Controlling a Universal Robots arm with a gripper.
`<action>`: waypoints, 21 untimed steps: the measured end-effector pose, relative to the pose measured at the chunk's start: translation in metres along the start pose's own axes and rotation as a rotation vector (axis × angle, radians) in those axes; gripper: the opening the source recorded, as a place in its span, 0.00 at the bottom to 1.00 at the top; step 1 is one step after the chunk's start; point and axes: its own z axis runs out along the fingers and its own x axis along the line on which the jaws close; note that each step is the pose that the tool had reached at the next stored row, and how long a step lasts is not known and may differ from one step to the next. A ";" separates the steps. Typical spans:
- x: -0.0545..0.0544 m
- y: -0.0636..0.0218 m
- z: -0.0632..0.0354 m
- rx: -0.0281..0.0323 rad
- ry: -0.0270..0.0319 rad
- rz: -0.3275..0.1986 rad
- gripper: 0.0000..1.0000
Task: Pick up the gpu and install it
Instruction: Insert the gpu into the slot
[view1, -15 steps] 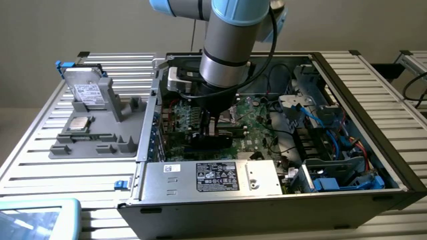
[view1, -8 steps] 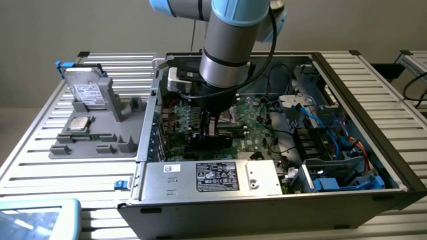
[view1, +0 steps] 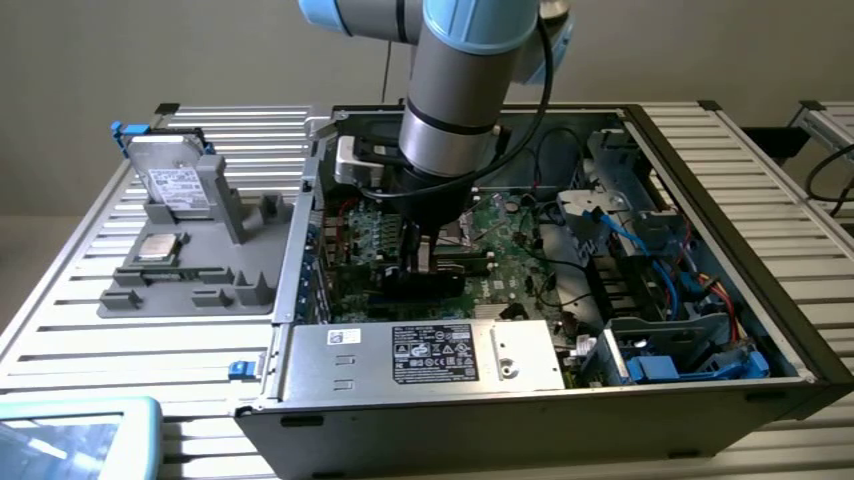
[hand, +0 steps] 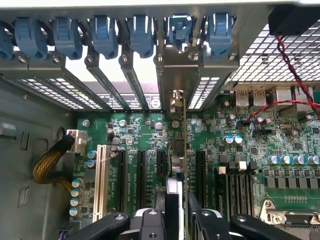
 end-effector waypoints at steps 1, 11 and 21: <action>0.000 -0.0001 0.0006 0.0004 -0.0009 0.000 0.27; 0.000 0.0000 0.0014 0.0002 -0.0003 0.000 0.27; 0.000 0.0000 0.0011 0.0038 0.0004 0.000 0.27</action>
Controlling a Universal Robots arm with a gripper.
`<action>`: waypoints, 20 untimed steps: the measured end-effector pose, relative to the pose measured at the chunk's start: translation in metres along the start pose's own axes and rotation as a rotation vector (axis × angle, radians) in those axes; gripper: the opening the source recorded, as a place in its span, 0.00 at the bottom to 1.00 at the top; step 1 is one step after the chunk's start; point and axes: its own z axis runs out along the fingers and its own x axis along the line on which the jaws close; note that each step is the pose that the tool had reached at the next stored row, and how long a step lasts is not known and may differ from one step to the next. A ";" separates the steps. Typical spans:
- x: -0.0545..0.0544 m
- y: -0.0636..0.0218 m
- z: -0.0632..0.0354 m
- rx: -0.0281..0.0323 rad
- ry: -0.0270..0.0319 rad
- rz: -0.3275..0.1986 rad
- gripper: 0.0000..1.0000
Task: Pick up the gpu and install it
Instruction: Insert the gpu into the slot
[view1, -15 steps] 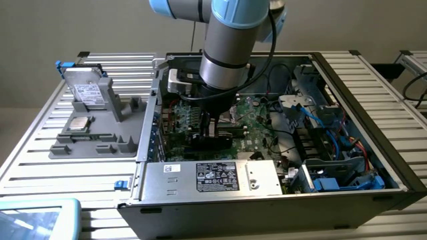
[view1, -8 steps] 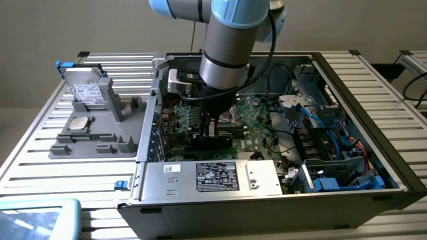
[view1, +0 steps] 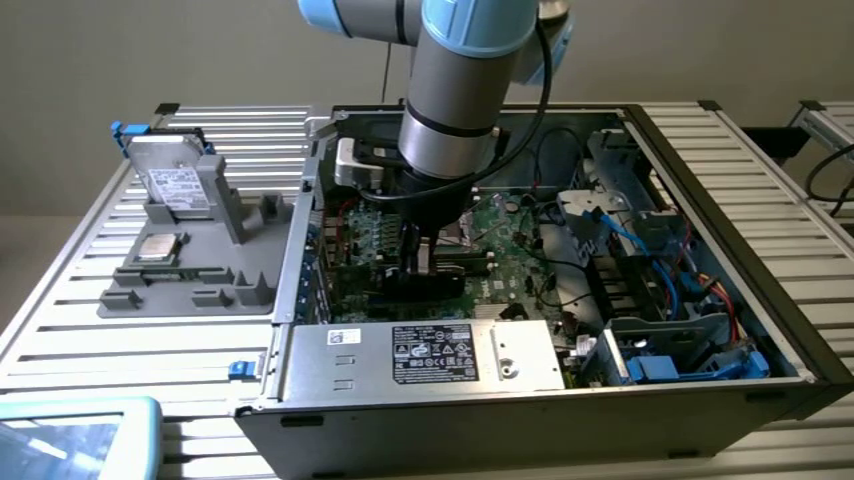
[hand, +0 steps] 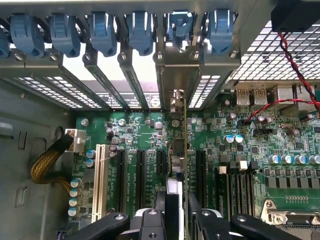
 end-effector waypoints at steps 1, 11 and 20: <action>0.000 0.0000 0.0000 0.0000 0.0000 0.000 0.27; 0.000 0.0003 -0.0008 0.0051 0.0006 0.001 0.59; 0.000 0.0063 -0.0175 0.0245 0.0163 0.004 0.59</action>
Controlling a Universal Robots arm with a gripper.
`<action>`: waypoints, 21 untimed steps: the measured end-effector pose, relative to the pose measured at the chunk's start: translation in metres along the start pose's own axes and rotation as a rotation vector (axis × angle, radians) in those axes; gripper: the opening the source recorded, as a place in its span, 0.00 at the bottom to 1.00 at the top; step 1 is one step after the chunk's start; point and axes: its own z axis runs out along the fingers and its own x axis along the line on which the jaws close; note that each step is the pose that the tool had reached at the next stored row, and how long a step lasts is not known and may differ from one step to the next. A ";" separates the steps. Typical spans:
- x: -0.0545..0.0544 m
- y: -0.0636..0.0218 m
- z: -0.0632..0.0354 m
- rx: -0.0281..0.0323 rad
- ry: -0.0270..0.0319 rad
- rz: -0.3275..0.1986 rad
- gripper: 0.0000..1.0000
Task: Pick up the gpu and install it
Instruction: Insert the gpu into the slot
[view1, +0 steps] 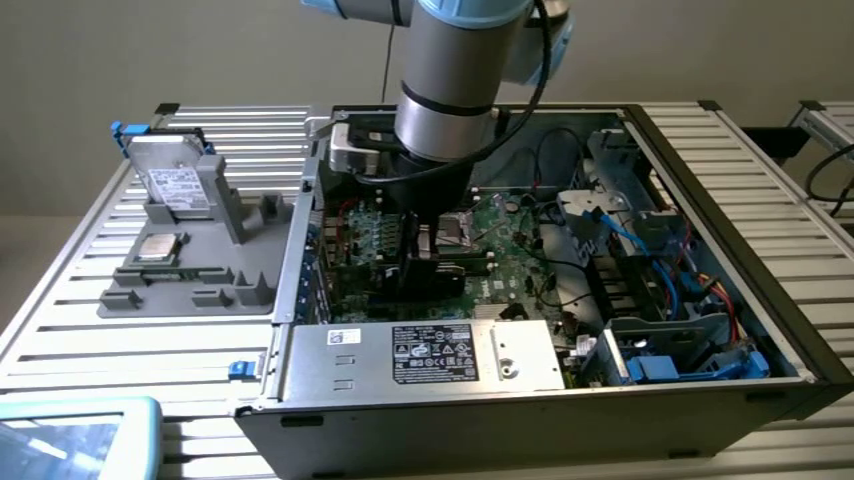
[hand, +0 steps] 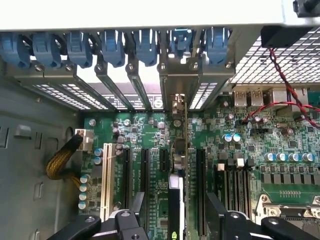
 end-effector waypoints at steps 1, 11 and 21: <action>0.000 0.0008 -0.0007 0.0042 0.0035 0.001 0.59; 0.000 0.0202 -0.0175 0.0218 0.0165 0.004 0.59; 0.001 0.0325 -0.0260 0.0685 0.0364 0.009 0.59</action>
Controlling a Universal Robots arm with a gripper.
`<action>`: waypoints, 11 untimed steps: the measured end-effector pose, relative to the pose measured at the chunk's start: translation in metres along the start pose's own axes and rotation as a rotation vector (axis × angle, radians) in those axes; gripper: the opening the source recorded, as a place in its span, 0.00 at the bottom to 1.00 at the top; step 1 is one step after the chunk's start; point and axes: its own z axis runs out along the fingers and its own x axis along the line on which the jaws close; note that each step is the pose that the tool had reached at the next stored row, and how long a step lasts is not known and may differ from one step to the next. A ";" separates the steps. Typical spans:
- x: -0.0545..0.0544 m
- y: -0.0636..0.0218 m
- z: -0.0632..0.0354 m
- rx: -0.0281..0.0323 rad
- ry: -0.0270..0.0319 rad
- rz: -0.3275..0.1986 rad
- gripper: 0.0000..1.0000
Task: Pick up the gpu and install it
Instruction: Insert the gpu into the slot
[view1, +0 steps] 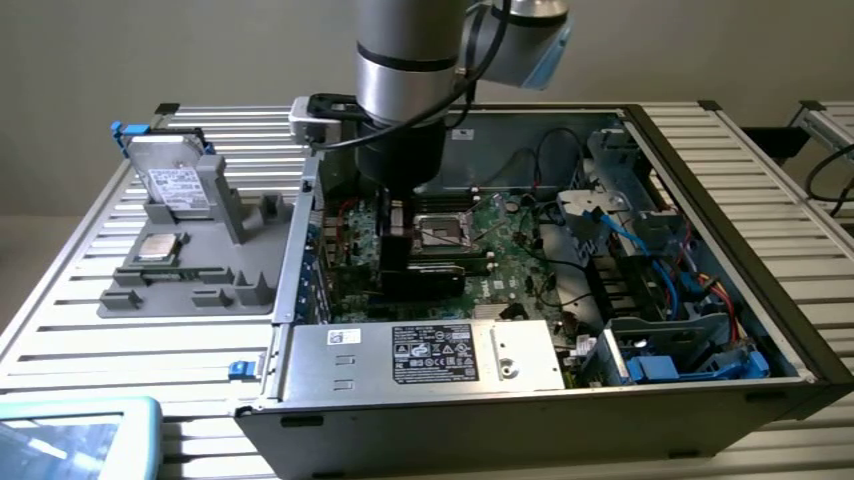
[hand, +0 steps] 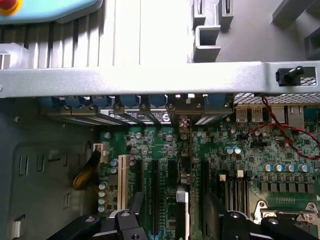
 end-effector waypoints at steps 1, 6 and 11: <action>0.000 0.0001 -0.0005 0.0084 0.0027 0.001 0.59; 0.001 0.0013 -0.0139 0.0197 0.0043 0.002 0.59; 0.001 0.0016 -0.0169 0.0199 0.0043 0.002 0.59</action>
